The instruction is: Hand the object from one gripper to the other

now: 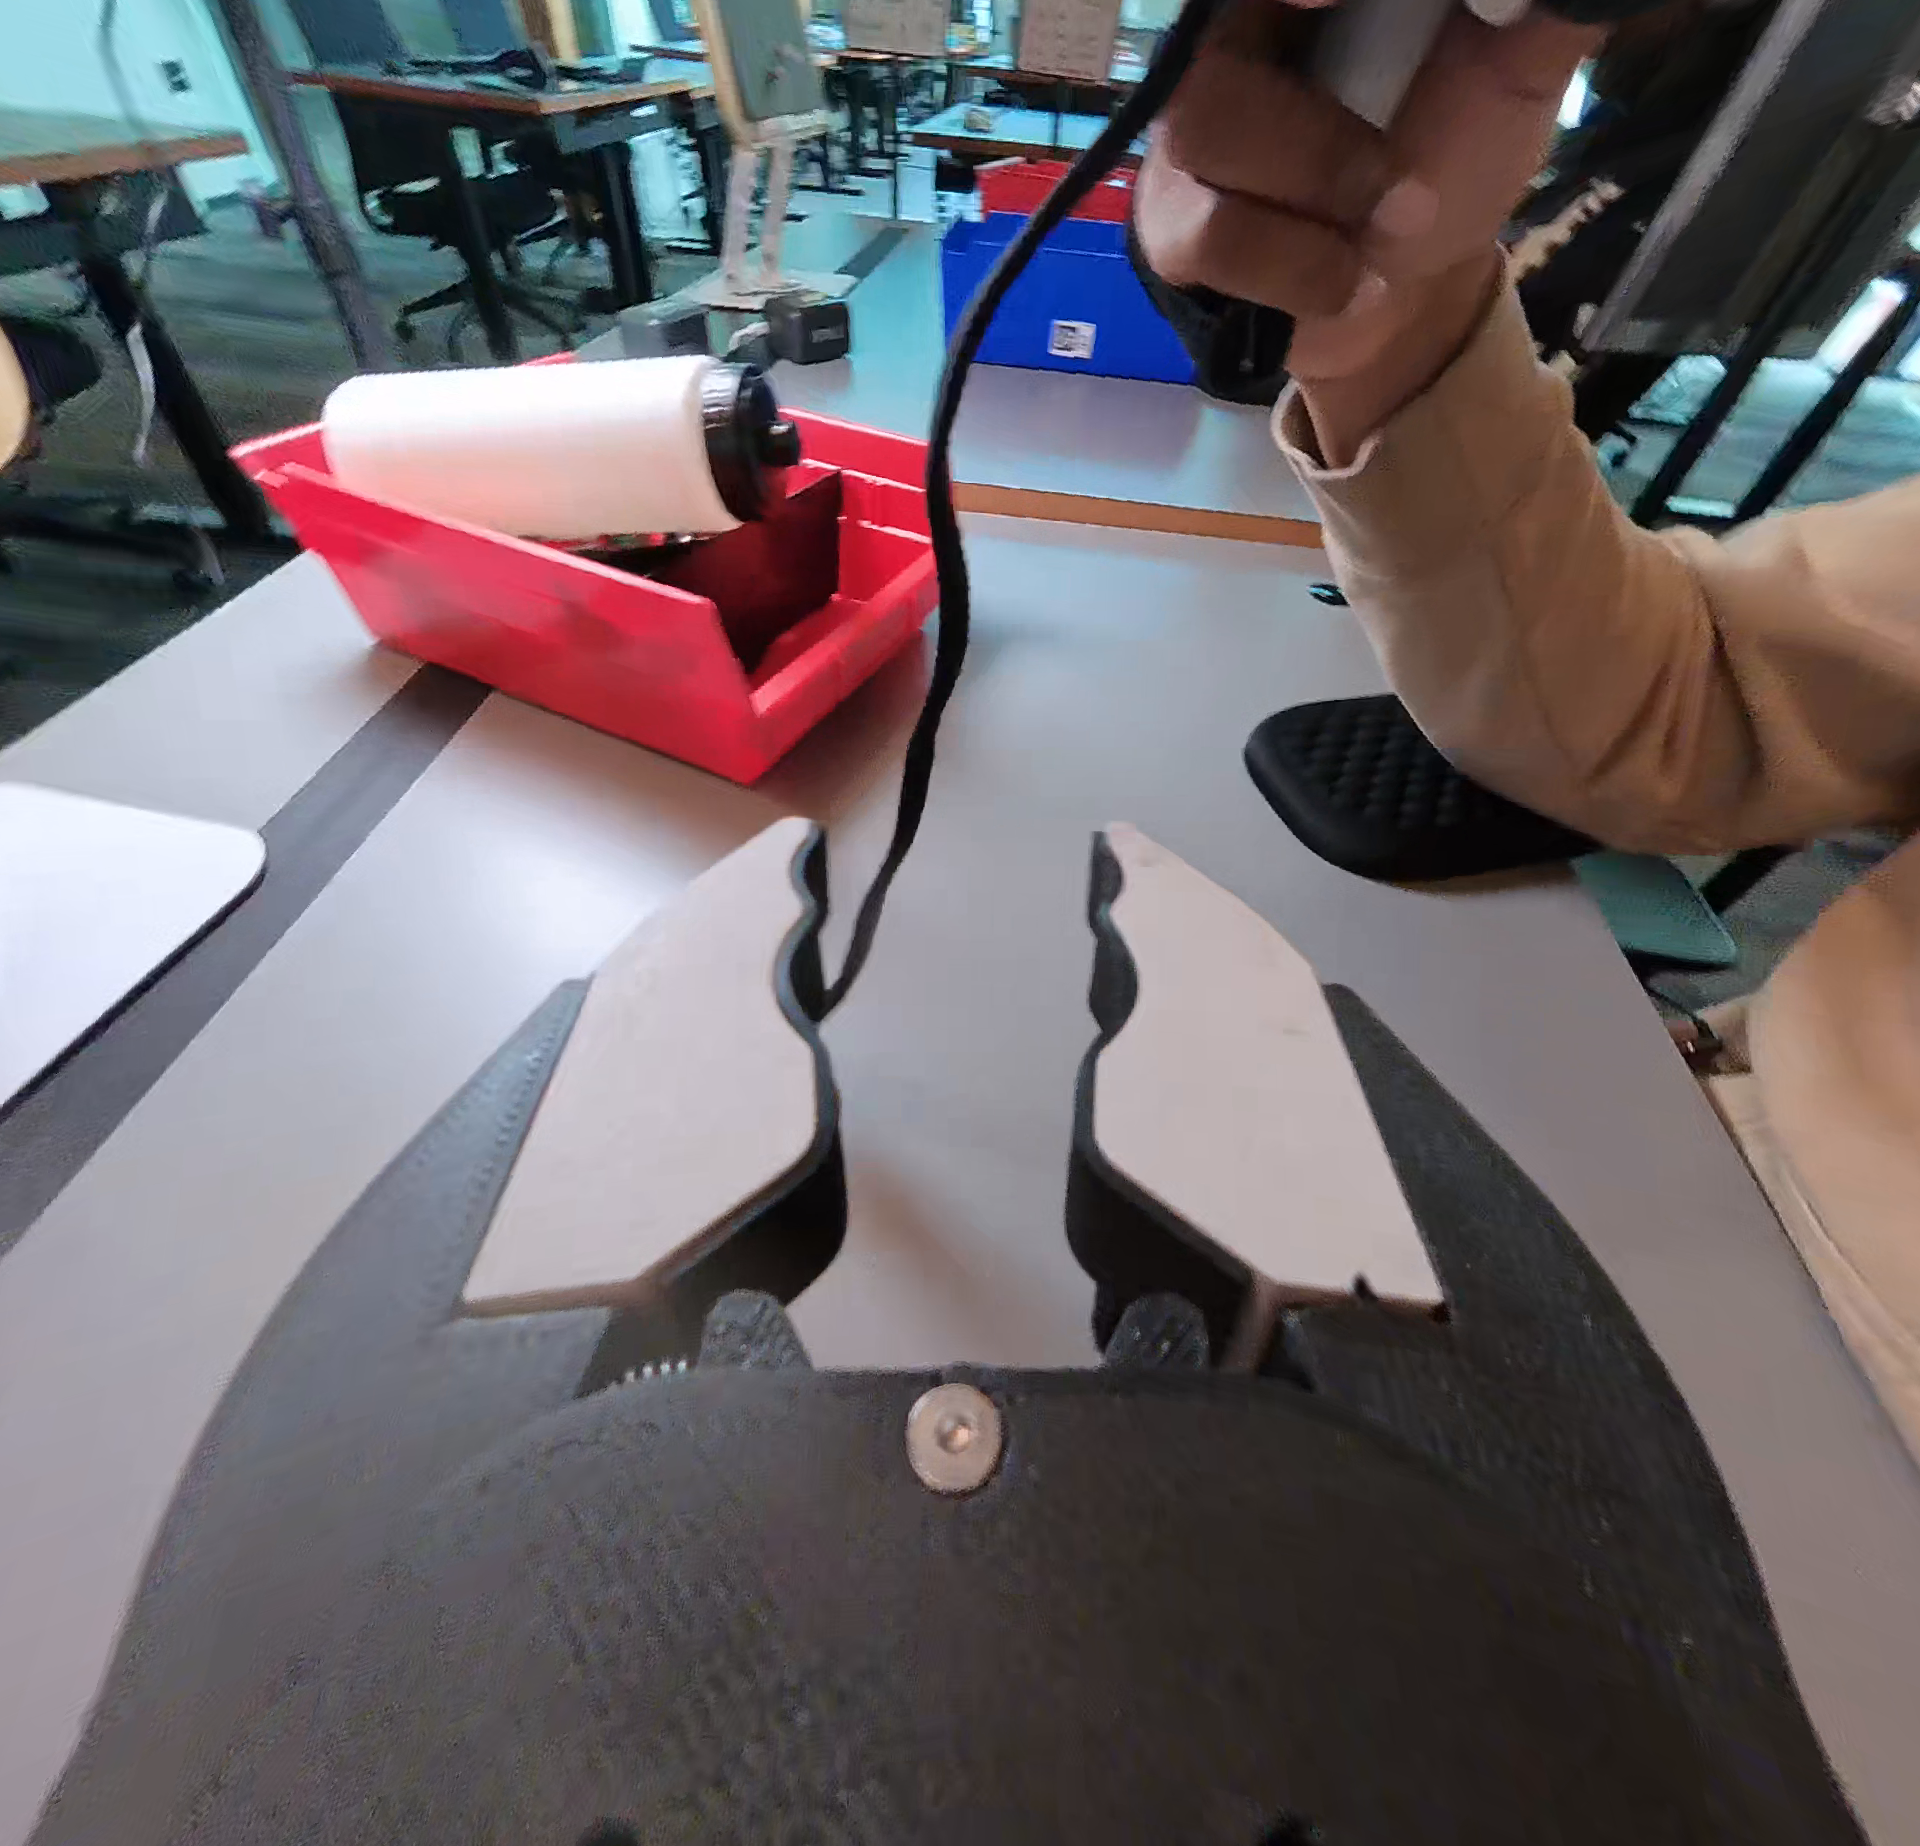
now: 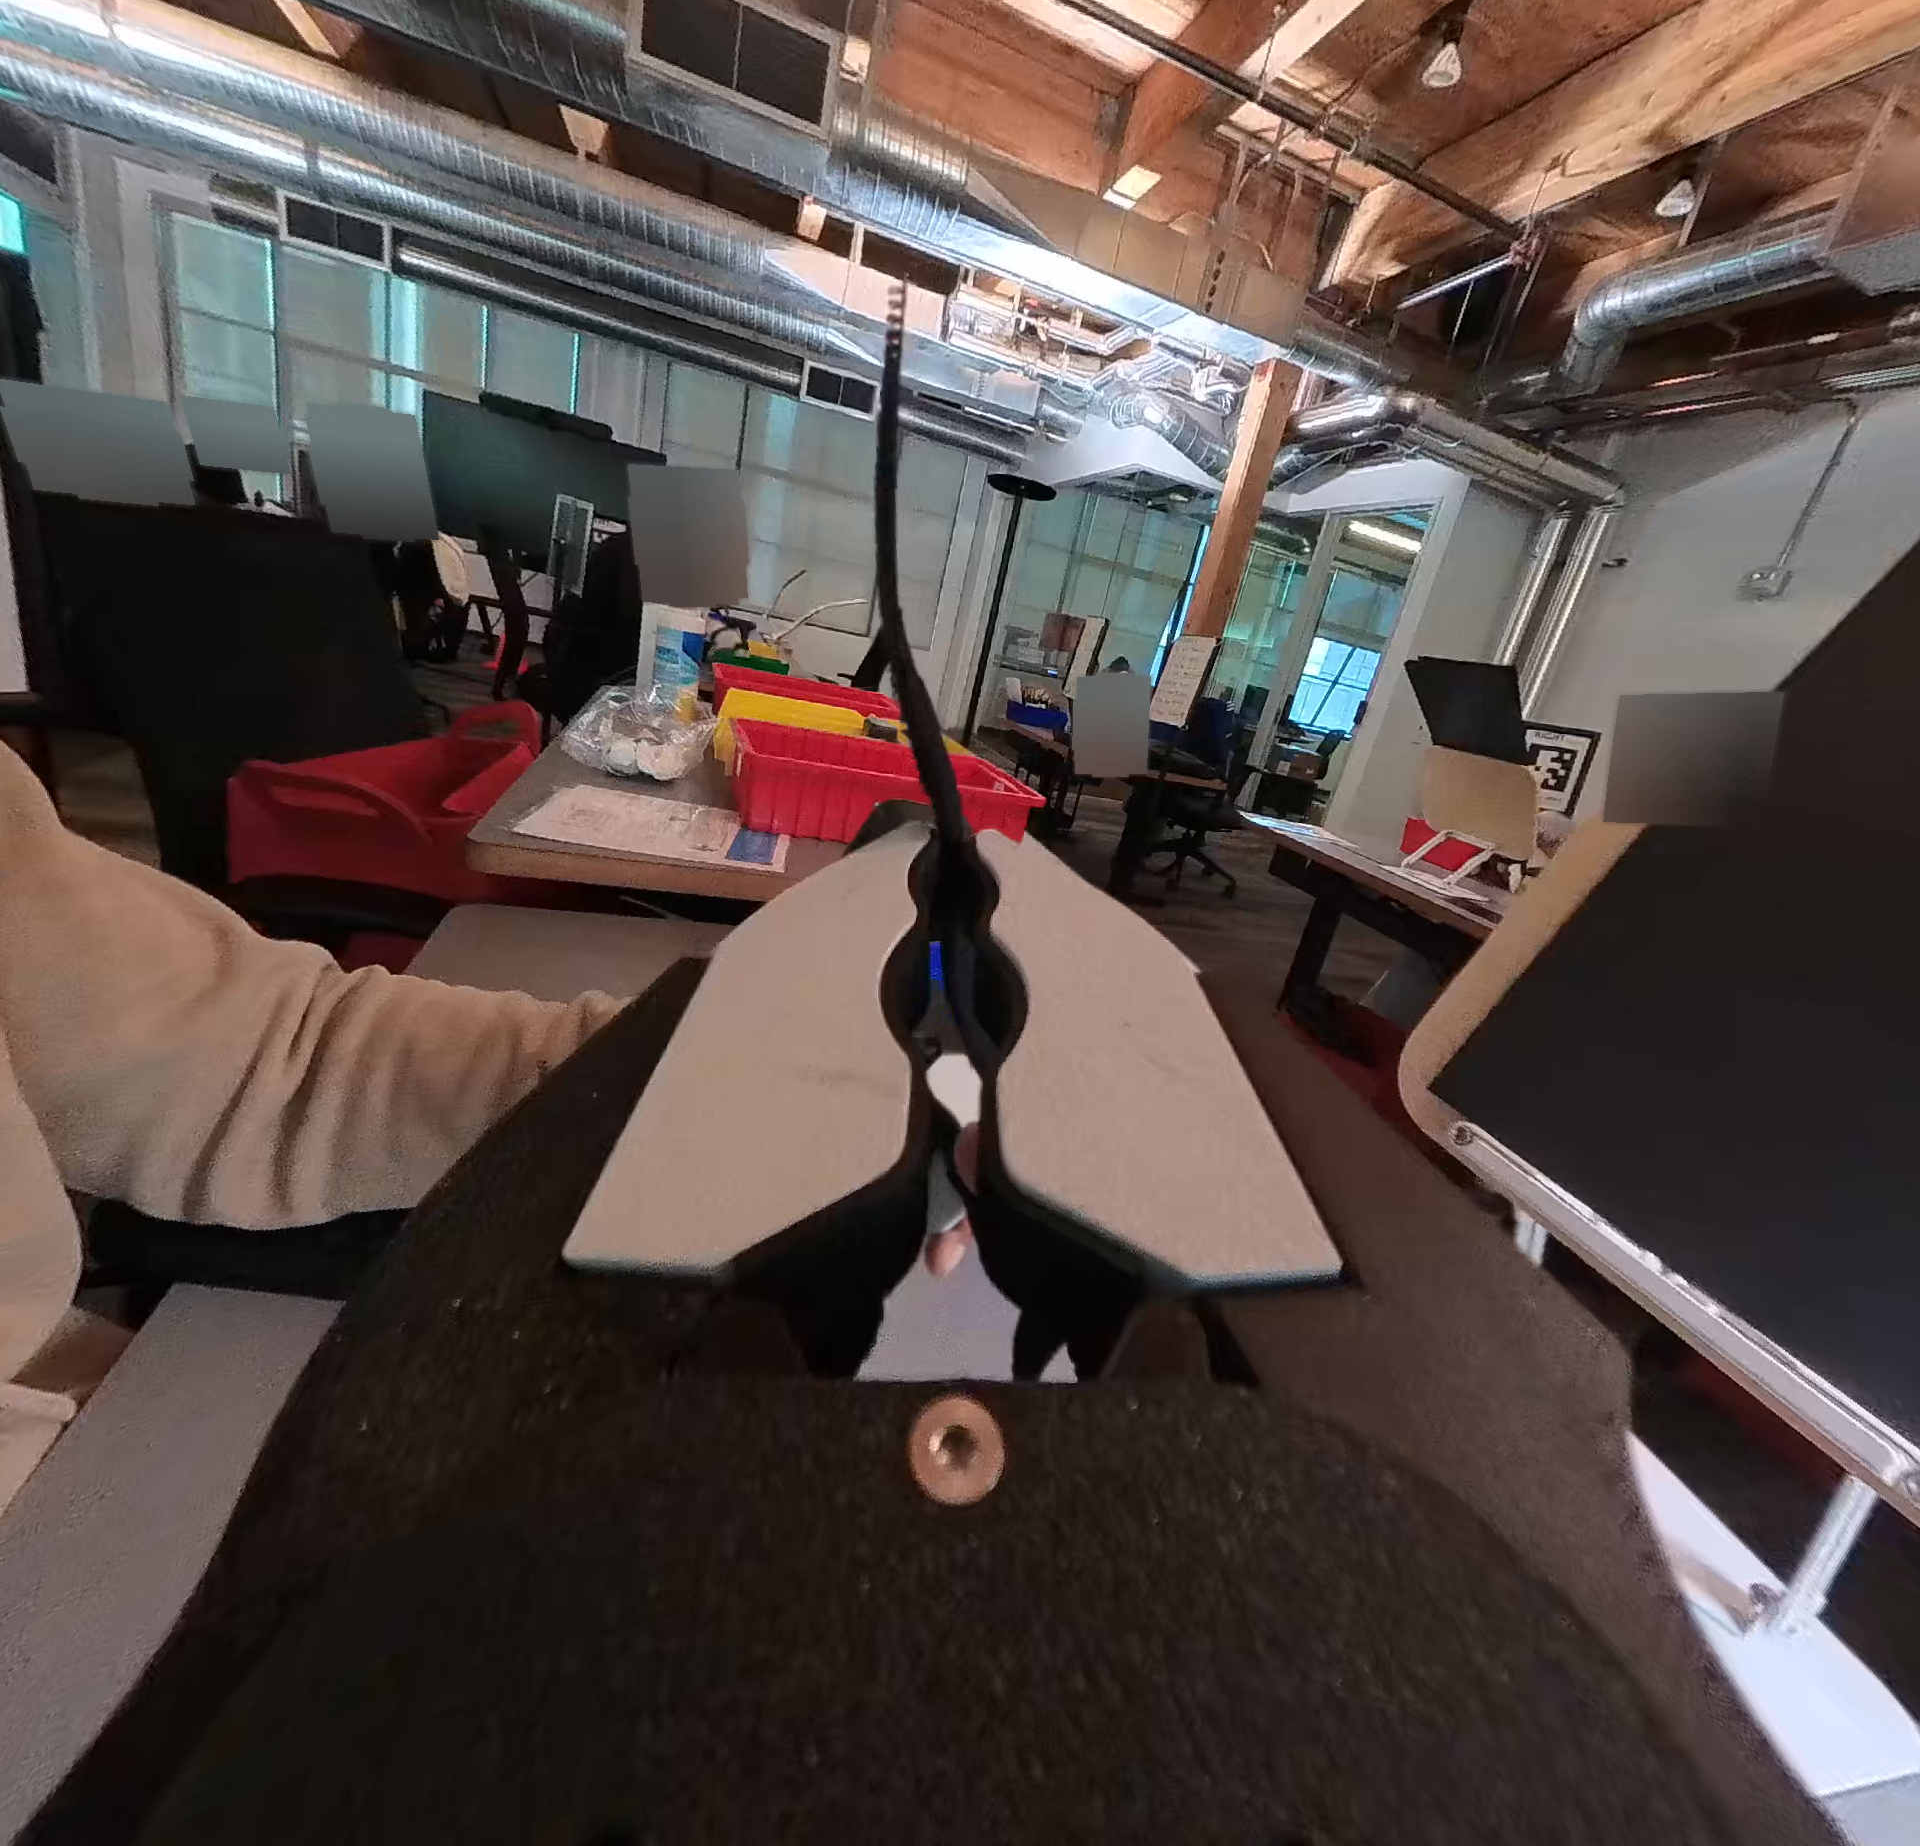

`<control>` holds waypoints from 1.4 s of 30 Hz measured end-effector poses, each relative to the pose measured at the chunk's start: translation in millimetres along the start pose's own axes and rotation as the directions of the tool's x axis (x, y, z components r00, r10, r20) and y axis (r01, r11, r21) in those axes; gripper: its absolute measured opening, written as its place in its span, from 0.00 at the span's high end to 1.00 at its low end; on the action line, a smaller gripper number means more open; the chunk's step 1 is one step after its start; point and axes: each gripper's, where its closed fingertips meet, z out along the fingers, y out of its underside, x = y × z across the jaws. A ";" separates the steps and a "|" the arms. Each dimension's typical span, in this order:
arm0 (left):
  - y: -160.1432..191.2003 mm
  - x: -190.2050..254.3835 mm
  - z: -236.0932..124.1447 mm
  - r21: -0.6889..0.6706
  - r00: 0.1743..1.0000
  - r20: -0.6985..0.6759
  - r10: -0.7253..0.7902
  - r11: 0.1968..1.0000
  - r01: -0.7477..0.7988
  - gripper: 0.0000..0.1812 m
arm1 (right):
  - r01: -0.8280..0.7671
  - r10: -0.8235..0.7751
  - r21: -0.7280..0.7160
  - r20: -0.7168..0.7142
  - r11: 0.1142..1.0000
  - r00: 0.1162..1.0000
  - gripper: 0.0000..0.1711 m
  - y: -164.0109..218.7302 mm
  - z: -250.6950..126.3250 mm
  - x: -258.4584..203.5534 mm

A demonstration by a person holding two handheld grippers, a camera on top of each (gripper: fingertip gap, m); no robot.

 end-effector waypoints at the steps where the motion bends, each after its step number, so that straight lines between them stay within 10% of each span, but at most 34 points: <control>1: 0.1 6.2 1.9 -0.006 0.999 -0.019 0.033 0.999 -0.033 0.69 | 0.000 0.000 -0.006 0.005 1.000 1.000 0.99 -1.1 0.8 -3.2; 4: 17.3 26.9 22.8 -0.098 0.989 -0.086 0.117 0.987 -0.125 0.64 | -0.027 0.026 0.017 0.058 0.999 0.998 0.99 -13.6 5.0 -17.8; 7: 46.7 60.5 40.0 -0.207 0.956 -0.271 0.109 0.964 -0.168 0.99 | -0.034 0.033 0.045 0.022 0.998 0.999 0.99 -23.4 1.8 -14.7; 11: 39.1 61.4 54.0 -0.194 0.946 -0.287 -0.152 0.976 0.098 1.00 | 0.137 -0.153 -0.092 -0.190 0.986 0.970 0.99 2.5 -6.0 23.0; 16: -8.8 31.0 35.2 -0.010 0.714 -0.406 -0.570 0.784 0.620 1.00 | 0.370 -0.392 -0.351 0.009 0.860 0.920 0.99 80.9 10.6 12.0; 28: -23.6 8.8 6.7 0.050 0.612 -0.470 -0.636 0.673 0.738 1.00 | 0.638 -0.586 -0.484 0.277 0.599 0.761 0.87 143.5 35.2 -27.0; 34: -31.5 -9.2 -10.4 0.183 0.795 -0.306 -0.524 0.787 0.589 1.00 | 0.350 -0.261 -0.423 0.256 0.835 0.931 0.65 110.5 28.3 -42.8; 42: -6.5 27.4 -14.8 -0.135 0.997 -0.080 0.021 0.990 -0.032 1.00 | -0.059 0.061 -0.179 0.004 0.982 0.998 0.78 62.7 -4.9 24.5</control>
